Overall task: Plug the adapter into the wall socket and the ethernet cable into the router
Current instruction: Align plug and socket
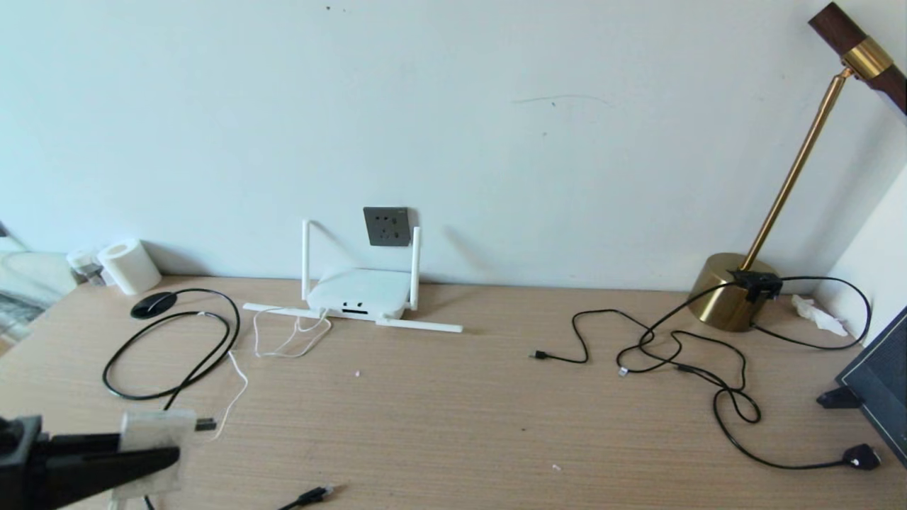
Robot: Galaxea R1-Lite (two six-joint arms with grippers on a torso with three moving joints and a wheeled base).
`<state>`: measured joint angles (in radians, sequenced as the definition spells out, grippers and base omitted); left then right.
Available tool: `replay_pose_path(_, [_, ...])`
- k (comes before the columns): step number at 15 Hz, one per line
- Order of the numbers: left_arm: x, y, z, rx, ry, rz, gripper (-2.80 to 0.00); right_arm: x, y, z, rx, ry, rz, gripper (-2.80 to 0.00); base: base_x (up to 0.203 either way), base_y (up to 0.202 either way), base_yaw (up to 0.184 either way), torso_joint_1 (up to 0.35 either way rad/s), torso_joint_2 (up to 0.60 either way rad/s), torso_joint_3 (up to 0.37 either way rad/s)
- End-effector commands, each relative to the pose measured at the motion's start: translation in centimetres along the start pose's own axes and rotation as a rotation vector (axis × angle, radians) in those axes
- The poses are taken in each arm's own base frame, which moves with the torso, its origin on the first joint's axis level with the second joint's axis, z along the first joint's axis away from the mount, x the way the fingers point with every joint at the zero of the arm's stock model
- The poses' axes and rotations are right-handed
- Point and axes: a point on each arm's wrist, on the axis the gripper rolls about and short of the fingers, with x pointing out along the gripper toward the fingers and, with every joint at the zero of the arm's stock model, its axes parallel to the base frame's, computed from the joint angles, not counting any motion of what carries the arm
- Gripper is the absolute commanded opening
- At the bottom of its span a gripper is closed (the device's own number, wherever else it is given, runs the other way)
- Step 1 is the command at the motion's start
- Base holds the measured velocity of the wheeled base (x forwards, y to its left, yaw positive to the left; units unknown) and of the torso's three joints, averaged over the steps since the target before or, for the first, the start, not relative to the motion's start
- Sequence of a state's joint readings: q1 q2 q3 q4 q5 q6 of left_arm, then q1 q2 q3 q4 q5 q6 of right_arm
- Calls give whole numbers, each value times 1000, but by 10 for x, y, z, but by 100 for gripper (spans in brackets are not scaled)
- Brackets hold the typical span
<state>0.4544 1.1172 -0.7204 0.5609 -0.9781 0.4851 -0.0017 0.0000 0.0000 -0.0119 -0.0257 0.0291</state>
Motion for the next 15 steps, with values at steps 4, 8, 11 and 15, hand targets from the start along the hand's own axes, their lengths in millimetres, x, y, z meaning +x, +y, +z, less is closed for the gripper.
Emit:
replay_pose_path(4, [-10, -26, -30, -363, -53, 44, -280, 0, 0, 0, 0, 0, 0, -280, 0, 0, 0, 0, 0, 0])
replay_pose_path(8, [-10, -30, -37, -324, -85, 60, -280, 0, 0, 0, 0, 0, 0, -280, 0, 0, 0, 0, 0, 0])
replay_pose_path(11, [-11, -38, -51, -173, -180, 120, -280, 0, 0, 0, 0, 0, 0, -280, 0, 0, 0, 0, 0, 0])
replay_pose_path(15, [-12, -39, -44, 3, -226, 225, -280, 0, 0, 0, 0, 0, 0, -280, 0, 0, 0, 0, 0, 0])
